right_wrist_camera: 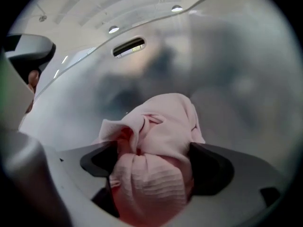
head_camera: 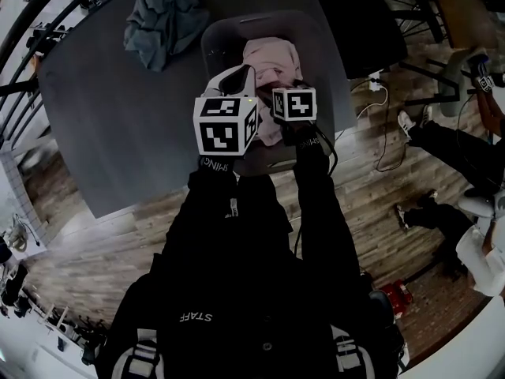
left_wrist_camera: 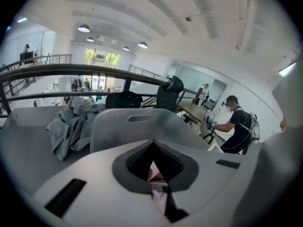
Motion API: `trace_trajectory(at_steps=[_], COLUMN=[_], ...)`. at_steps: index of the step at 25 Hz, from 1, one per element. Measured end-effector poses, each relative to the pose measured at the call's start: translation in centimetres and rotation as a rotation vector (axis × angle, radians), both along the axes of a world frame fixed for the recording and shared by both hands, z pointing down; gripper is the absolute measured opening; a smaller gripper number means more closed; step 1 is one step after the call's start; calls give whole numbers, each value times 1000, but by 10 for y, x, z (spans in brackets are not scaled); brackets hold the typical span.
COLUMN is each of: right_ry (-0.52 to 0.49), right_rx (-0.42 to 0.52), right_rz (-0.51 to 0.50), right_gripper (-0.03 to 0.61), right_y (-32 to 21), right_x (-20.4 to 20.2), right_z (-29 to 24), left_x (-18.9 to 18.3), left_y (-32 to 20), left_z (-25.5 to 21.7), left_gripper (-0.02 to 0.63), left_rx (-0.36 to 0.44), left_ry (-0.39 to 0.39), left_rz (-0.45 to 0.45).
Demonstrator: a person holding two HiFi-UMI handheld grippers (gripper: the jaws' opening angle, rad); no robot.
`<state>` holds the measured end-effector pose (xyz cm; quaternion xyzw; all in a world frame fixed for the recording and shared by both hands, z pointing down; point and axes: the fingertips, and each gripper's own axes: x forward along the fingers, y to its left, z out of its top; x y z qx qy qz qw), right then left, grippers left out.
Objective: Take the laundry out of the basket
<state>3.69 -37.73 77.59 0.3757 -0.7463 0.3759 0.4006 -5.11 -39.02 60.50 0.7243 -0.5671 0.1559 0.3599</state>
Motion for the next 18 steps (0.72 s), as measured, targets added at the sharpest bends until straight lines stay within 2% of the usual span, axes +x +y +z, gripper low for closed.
trace_trajectory(at_steps=[9, 18], right_ry=[41, 149], right_rx=[-62, -113], right_rz=[26, 2], right_gripper=[479, 497], right_y=[-8, -16], right_x=[-4, -8], right_z=[36, 62], left_x=[-7, -31], left_y=[0, 10], left_z=[-11, -18], left_gripper=[-3, -3], left_rx=[27, 45], left_ry=[8, -8], left_rz=[-13, -48])
